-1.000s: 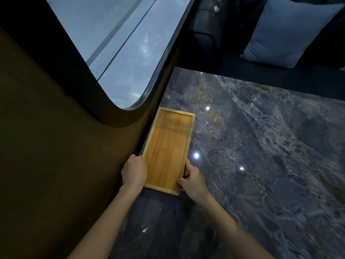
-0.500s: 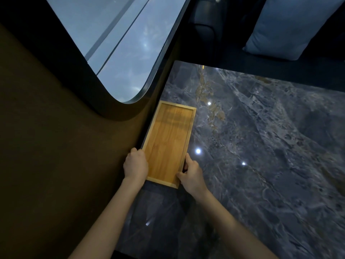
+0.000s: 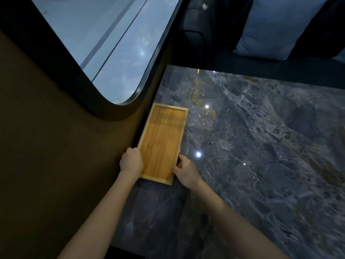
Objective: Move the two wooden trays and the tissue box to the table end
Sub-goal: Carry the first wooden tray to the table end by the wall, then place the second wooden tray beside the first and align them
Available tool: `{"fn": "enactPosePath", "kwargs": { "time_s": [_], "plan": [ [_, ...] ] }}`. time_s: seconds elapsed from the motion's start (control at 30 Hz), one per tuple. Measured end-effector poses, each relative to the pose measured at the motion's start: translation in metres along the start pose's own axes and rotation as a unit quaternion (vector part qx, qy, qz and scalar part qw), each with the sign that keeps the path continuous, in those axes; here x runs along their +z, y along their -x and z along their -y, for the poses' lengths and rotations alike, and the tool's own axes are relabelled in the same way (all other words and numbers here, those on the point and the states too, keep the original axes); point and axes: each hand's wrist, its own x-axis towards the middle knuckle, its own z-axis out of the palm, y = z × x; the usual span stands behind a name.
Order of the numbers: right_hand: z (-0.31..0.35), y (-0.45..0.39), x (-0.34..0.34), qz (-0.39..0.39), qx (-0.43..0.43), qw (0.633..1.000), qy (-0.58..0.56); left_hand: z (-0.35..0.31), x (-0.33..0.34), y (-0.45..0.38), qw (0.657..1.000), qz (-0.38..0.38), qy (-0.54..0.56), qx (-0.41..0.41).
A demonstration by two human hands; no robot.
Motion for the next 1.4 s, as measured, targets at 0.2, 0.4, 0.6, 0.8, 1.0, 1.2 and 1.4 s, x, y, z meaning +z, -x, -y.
{"fn": "enactPosePath", "kwargs": {
  "time_s": [0.2,0.4,0.6,0.8,1.0,1.2,1.4],
  "plan": [
    [0.007,0.004,-0.042,0.134,0.013,0.975,0.175,-0.019,-0.025,-0.002,0.995,0.078,-0.055,0.020],
    [-0.003,0.026,-0.102,0.123,-0.031,0.941,0.313,-0.088,-0.042,0.012,0.989,0.040,-0.112,0.091],
    [-0.030,0.071,-0.189,0.016,-0.025,0.939,0.344,-0.177,-0.032,0.038,0.969,-0.016,-0.131,0.209],
    [-0.074,0.132,-0.285,-0.151,-0.016,0.936,0.318,-0.272,-0.021,0.083,0.945,-0.008,-0.111,0.307],
    [-0.141,0.192,-0.377,-0.244,0.037,0.916,0.316,-0.372,0.009,0.142,0.913,-0.079,-0.047,0.397],
    [-0.219,0.228,-0.437,-0.353,0.060,0.893,0.273,-0.453,0.070,0.180,0.869,-0.134,0.045,0.474],
    [-0.292,0.225,-0.456,-0.419,0.140,0.879,0.179,-0.503,0.145,0.197,0.868,-0.039,0.134,0.477]
  ]
}}
